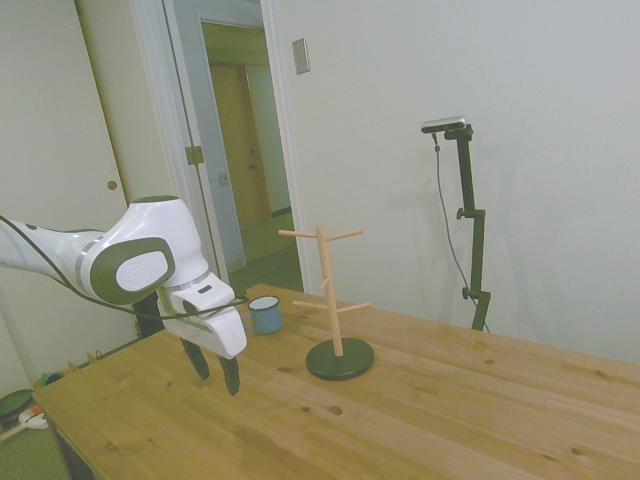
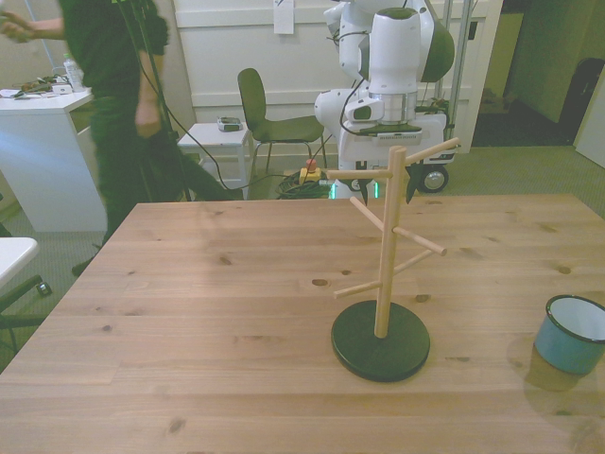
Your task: Hang the mug
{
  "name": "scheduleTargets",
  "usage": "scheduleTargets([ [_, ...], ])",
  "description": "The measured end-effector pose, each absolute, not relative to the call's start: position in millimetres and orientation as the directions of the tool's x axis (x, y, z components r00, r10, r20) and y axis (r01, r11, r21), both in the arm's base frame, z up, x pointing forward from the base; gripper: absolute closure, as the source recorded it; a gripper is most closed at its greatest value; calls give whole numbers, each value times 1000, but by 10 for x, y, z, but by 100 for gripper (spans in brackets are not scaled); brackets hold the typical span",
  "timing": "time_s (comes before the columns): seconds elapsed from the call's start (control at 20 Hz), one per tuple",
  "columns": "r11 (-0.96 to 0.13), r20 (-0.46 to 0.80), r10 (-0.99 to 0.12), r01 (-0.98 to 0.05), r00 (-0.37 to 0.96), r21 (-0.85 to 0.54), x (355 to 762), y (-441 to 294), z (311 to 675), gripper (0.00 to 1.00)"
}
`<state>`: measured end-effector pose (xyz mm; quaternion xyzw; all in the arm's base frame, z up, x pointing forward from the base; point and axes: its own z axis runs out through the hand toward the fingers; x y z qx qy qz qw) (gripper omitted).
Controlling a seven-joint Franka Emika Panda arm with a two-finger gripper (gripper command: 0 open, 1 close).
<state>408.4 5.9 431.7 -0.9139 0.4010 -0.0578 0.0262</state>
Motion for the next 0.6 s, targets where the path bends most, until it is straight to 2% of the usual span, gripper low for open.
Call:
scheduleTargets([
  [0.2,-697,90,-717,-711,691,-95,4163,161,4349,0],
  [0.6,-761,149,-649,-640,746,-107,4777,839,4680,0],
])
